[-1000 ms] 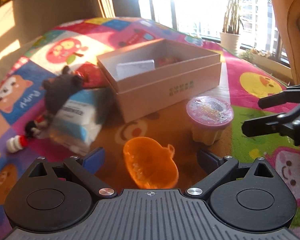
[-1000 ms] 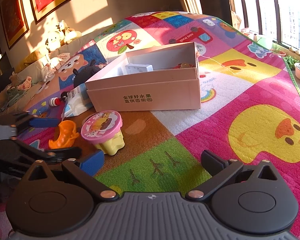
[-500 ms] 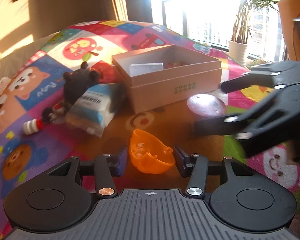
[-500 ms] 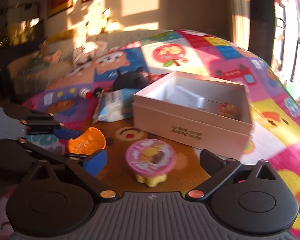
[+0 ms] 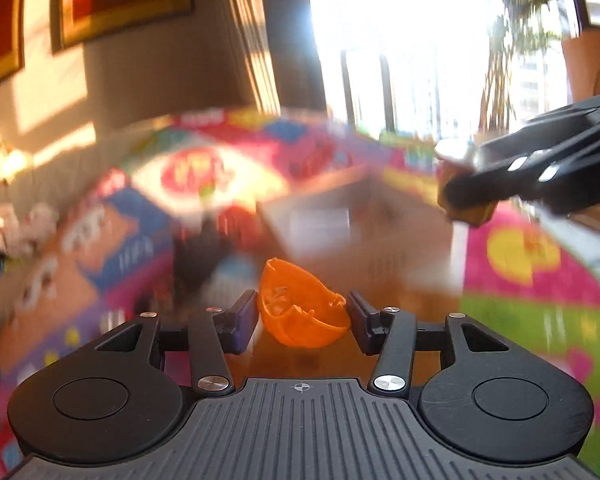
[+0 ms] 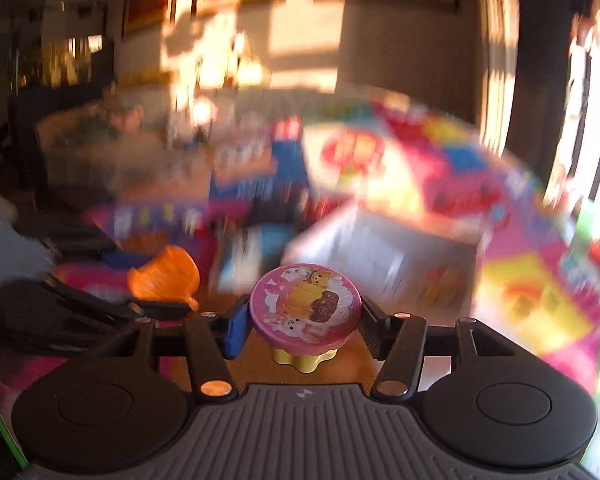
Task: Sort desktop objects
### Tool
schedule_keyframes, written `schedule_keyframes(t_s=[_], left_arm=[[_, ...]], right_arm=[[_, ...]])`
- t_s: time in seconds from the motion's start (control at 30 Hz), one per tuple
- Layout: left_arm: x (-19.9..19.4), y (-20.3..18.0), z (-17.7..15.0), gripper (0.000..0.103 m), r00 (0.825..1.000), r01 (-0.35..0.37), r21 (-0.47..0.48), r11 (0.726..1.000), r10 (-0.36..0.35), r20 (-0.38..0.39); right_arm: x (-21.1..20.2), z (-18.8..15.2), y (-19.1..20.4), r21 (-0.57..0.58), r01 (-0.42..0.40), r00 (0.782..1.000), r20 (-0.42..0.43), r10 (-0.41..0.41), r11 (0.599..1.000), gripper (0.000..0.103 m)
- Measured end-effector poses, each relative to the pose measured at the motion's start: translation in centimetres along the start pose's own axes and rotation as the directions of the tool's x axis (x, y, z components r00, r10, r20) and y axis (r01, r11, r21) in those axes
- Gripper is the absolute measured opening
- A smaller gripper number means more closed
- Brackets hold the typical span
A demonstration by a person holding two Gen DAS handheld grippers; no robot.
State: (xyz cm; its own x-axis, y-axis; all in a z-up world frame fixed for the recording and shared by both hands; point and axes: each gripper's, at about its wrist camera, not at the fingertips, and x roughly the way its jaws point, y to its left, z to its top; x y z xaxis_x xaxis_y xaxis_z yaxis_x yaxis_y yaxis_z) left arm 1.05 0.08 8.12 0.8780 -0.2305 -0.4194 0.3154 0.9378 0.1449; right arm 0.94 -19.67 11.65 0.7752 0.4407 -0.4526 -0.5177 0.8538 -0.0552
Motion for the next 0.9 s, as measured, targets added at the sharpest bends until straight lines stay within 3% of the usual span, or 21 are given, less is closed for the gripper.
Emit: schedule_keyframes(t_s=[0.13, 0.23, 0.33, 0.4, 0.5, 0.63, 0.73, 0.8, 0.9], left_arm=[[2.6, -0.7, 3.7, 0.053, 0.996, 0.003, -0.015, 1.000, -0.001, 0.092], [6.9, -1.7, 5.4, 0.054, 0.991, -0.026, -0.021, 0.999, 0.029, 0.129], [11.8, -2.2, 5.7, 0.059, 0.999, -0.023, -0.051, 0.998, 0.025, 0.040], [13.0, -1.9, 4.9, 0.073, 1.000, -0.009, -0.094, 0.996, 0.007, -0.019], [11.3, -0.8, 2.5, 0.092, 0.999, 0.022, -0.149, 0.989, -0.026, -0.027], [7.7, 1.2, -0.9, 0.096, 0.997, -0.040, -0.167, 0.985, 0.028, -0.068], [5.2, 3.5, -3.9, 0.097, 0.987, -0.131, -0.205, 0.970, 0.108, -0.122], [4.1, 5.5, -5.8, 0.097, 0.972, -0.208, -0.248, 0.946, 0.170, -0.165], [2.8, 8.7, -7.6, 0.097, 0.940, -0.328, -0.338, 0.882, 0.270, -0.208]], right_arm=[[-2.8, 3.5, -3.2, 0.031, 0.055, 0.991, 0.120, -0.058, 0.998, 0.056], [-1.5, 4.3, -5.6, 0.060, 0.128, 0.983, 0.128, -0.135, 0.990, 0.056], [1.8, 4.2, -8.2, 0.132, 0.165, 0.983, 0.054, -0.173, 0.977, 0.056], [4.1, 3.6, -9.3, 0.156, 0.196, 0.980, -0.002, -0.198, 0.968, 0.056], [6.6, 2.5, -10.6, 0.188, 0.217, 0.976, -0.047, -0.212, 0.958, 0.056], [9.0, 1.3, -11.4, 0.228, 0.193, 0.979, -0.106, -0.173, 0.954, 0.056], [10.0, 1.1, -10.8, 0.241, 0.192, 0.978, -0.128, -0.165, 0.951, 0.065], [10.2, 1.6, -10.0, 0.234, 0.188, 0.979, -0.117, -0.165, 0.954, 0.066], [10.1, 2.7, -7.0, 0.160, 0.163, 0.985, -0.084, -0.151, 0.973, 0.073]])
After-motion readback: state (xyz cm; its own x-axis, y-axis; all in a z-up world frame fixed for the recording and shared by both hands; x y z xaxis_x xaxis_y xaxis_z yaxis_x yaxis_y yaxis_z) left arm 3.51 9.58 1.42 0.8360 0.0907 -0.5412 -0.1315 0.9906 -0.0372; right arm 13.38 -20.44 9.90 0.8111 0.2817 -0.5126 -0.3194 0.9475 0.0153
